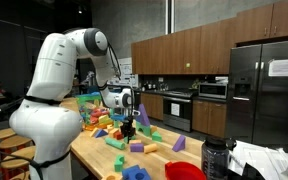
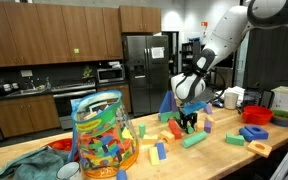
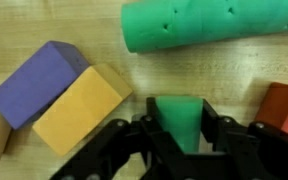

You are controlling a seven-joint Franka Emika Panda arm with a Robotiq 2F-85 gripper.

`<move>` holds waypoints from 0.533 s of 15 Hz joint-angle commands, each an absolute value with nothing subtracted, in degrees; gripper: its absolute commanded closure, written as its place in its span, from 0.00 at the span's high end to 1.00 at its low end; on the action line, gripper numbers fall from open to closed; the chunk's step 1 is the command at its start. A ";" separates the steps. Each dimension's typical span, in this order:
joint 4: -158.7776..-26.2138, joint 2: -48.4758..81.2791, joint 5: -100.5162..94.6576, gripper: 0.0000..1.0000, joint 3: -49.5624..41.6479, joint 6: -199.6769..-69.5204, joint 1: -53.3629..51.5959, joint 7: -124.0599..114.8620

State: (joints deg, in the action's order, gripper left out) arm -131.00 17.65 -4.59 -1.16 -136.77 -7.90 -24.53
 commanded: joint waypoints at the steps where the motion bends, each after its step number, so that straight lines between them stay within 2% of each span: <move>1: -131.86 16.74 -1.65 0.15 -0.21 -135.88 -6.88 -21.94; 8: -131.43 16.43 -1.34 0.15 -0.19 -138.71 -7.10 -20.45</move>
